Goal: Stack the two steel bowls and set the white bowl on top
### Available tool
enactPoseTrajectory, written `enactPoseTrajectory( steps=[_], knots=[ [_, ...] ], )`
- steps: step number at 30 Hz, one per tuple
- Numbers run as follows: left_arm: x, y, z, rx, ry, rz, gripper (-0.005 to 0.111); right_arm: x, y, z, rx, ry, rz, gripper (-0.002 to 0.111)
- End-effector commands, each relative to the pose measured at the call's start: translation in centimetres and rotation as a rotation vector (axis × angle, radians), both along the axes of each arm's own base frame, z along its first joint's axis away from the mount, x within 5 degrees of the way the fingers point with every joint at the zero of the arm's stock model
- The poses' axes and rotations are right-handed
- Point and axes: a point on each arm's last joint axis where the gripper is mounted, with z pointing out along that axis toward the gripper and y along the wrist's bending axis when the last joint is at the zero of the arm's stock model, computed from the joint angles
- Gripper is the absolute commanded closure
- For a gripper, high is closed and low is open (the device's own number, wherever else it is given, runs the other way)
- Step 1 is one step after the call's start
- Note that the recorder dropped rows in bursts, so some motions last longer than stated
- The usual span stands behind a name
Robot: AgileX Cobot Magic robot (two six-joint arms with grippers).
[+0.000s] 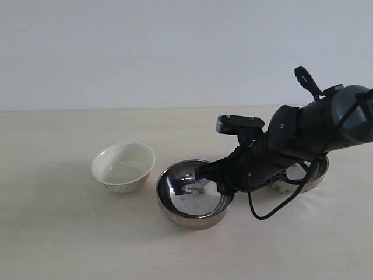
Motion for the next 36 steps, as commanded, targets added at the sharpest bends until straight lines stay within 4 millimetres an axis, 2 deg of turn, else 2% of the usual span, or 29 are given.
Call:
enactPoseTrajectory(
  steps=[1,3,4,6,10,15,18,24,27,30,35,36],
  knots=[
    [0.0,0.0,-0.1,0.001,0.001,0.003,0.103,-0.2,-0.1,-0.6,-0.014,0.027,0.009,0.091],
    [0.0,0.0,-0.1,0.001,0.001,0.003,0.103,-0.3,-0.1,-0.6,-0.015,0.04,0.017,0.076],
    [0.0,0.0,-0.1,0.001,0.001,0.003,0.103,-0.4,0.0,-0.6,-0.015,0.047,0.02,0.073],
    [0.0,0.0,-0.1,0.001,0.001,0.003,0.103,-0.5,0.0,-0.5,-0.015,0.055,0.029,0.073],
    [0.0,0.0,-0.1,0.001,0.001,0.003,0.103,-0.9,-0.1,1.9,0.007,0.024,0.05,0.073],
    [0.0,0.0,-0.1,0.001,0.001,0.003,0.103,-2.0,-0.4,6.5,0.046,-0.042,0.09,0.073],
    [0.0,0.0,-0.1,0.001,0.001,0.003,0.103,-2.9,-0.8,8.5,0.037,-0.062,0.121,0.073],
    [0.0,0.0,-0.1,0.001,0.001,0.003,0.103,-3.4,-1.8,9.8,-0.034,-0.076,0.096,0.073],
    [0.0,0.0,-0.1,0.001,0.001,0.003,0.103,-3.4,-3.0,11.0,-0.077,-0.114,0.061,0.073],
    [0.0,0.0,-0.1,0.001,0.001,0.003,0.103,-3.0,-5.2,11.7,-0.087,-0.103,0.009,0.073],
    [0.0,0.0,-0.1,0.001,0.001,0.003,0.103,-1.9,-11.0,12.4,-0.118,-0.079,-0.131,0.073],
    [0.0,0.0,-0.1,0.001,0.001,0.003,0.103,-1.5,-13.3,12.4,-0.128,-0.071,-0.19,0.073]
  ],
)
